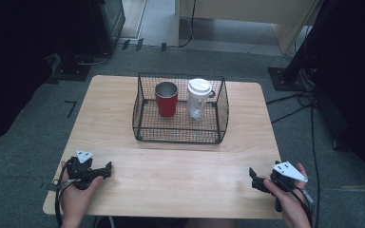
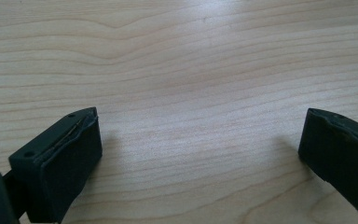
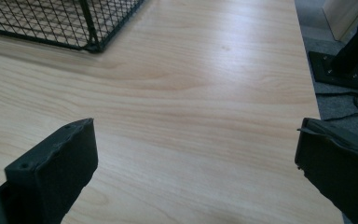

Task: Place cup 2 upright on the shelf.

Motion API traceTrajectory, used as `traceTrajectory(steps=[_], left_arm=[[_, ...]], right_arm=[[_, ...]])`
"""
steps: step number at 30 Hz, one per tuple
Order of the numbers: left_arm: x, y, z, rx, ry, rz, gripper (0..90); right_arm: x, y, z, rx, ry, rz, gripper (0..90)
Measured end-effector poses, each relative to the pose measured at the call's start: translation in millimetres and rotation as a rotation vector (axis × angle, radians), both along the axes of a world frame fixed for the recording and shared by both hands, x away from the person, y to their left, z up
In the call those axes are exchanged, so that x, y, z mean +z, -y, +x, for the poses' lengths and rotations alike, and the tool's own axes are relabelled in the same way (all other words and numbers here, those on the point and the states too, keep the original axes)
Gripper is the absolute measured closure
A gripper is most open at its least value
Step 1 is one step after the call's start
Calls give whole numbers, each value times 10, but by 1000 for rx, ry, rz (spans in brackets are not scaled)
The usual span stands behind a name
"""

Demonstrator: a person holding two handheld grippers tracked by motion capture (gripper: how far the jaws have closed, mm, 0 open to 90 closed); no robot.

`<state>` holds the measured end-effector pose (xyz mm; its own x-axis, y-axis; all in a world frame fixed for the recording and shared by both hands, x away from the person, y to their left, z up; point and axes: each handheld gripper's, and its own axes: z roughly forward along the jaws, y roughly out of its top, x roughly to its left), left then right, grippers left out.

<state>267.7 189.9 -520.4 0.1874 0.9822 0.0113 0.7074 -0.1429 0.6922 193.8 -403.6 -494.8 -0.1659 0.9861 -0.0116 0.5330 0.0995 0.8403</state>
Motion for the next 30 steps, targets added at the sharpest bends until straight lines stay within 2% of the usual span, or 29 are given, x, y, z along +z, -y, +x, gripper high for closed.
traceTrajectory(steps=[7, 9, 14, 18, 24, 25, 26, 28, 30], left_arm=[[0, 0, 0, 0, 0, 0, 0], [0, 0, 0, 0, 0, 0, 0], [0, 0, 0, 0, 0, 0, 0], [0, 0, 0, 0, 0, 0, 0], [0, 0, 0, 0, 0, 0, 0], [-1, 0, 0, 0, 0, 1, 0], [0, 0, 0, 0, 0, 1, 0], [0, 0, 0, 0, 0, 0, 0], [0, 0, -1, 0, 0, 1, 0]], right_arm=[[-109, 140, -80, -32, -21, -12, 0], [-159, 187, -102, -45, -34, -35, 0], [-233, 260, -156, -54, -59, -40, 0], [-296, 297, -178, -66, -92, -71, 0], [-322, 297, -192, -54, -118, -73, 0], [-335, 289, -187, -42, -141, -85, 0], [-345, 283, -187, -39, -147, -69, 0], [-377, 285, -197, -29, -167, 12, 0], [-393, 282, -234, -33, -150, 17, 0]])
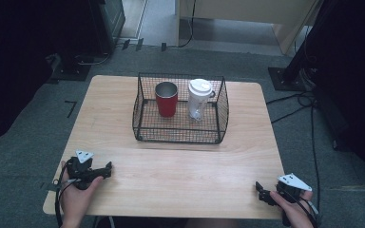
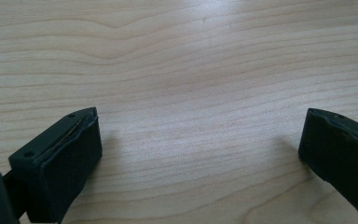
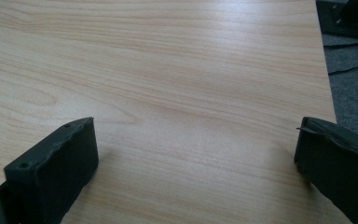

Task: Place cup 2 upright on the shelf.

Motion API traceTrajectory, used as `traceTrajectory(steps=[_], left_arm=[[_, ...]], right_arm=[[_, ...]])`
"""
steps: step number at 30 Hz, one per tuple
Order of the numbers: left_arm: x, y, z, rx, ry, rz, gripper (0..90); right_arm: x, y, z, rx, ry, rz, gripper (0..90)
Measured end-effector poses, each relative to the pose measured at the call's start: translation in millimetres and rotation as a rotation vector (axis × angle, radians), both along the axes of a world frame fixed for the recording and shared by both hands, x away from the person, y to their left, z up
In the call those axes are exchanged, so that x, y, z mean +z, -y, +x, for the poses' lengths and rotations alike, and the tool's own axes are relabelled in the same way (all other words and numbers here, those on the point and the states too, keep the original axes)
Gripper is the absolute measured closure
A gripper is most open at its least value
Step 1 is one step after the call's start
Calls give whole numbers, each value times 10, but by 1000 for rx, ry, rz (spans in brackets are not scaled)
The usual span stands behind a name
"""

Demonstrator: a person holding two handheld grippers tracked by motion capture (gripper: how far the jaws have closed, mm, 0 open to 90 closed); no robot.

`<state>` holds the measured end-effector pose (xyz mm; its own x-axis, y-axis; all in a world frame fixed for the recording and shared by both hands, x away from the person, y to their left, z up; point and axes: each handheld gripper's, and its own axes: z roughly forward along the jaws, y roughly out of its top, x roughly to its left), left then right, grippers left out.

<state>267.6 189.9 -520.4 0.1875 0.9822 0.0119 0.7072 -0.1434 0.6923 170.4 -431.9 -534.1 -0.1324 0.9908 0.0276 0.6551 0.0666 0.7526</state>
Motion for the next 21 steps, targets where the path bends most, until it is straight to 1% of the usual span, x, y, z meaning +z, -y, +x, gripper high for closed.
traceTrajectory(steps=[4, 6, 8, 9, 11, 13, 19, 21], left_arm=[[0, 0, 0, 0, 0, 0, 0], [0, 0, 0, 0, 0, 0, 0], [0, 0, 0, 0, 0, 0, 0], [0, 0, 0, 0, 0, 0, 0], [0, 0, 0, 0, 0, 0, 0], [0, 0, 0, 0, 0, 0, 0], [0, 0, 0, 0, 0, 0, 0], [0, 0, 0, 0, 0, 0, 0]], right_arm=[[-22, -3, -40, -3, 26, 3, 0], [-23, 0, -49, 14, 29, 5, 5], [-23, -5, -60, 56, 38, 6, 37], [-22, -8, -64, 68, 41, 7, 39], [-22, -9, -64, 65, 40, 7, 29], [-33, -26, -75, 37, 46, 10, 22], [-35, -21, -68, 16, 40, 5, 0], [-39, -20, -74, -8, 45, 4, 0]])
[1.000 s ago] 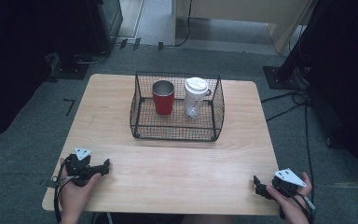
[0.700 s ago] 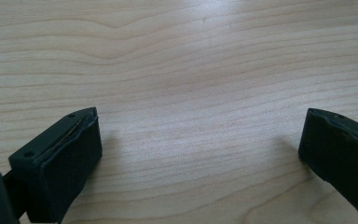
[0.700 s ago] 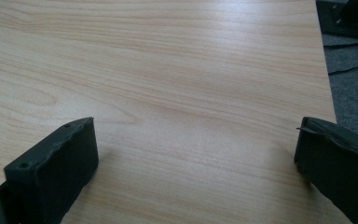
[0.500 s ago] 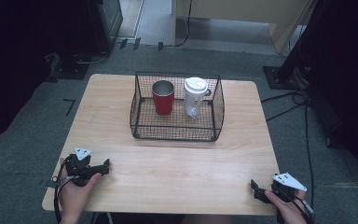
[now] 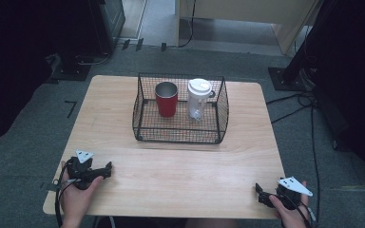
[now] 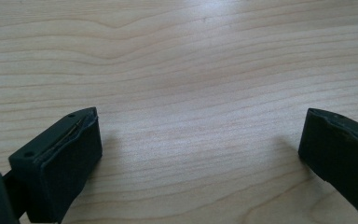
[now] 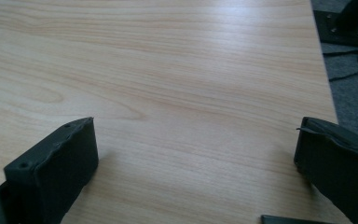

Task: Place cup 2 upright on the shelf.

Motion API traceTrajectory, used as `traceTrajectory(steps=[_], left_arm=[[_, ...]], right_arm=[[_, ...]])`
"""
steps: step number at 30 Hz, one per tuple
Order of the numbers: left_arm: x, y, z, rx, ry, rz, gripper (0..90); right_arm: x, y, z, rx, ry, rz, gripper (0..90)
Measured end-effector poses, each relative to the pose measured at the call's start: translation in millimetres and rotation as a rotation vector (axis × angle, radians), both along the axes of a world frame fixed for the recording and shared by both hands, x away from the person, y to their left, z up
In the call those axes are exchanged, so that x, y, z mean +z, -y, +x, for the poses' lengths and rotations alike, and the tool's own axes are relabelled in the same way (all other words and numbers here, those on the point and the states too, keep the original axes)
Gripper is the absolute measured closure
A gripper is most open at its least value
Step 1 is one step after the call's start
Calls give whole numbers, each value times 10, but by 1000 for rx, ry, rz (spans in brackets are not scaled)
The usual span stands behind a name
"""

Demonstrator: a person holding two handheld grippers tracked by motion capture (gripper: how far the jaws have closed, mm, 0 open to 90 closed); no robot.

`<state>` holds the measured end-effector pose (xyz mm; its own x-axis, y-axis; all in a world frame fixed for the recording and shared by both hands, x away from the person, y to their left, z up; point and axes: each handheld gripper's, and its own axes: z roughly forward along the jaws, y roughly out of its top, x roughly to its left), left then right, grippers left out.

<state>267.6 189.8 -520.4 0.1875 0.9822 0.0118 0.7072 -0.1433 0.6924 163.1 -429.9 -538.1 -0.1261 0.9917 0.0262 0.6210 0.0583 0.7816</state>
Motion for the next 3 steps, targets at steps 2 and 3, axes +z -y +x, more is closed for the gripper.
traceTrajectory(steps=[2, 3], left_arm=[[0, 0, 0, 0, 0, 0, 0], [0, 0, 0, 0, 0, 0, 0]], right_arm=[[-2, 5, -4, -15, 2, 2, 0], [-1, 5, -4, -19, 1, 2, 0]])
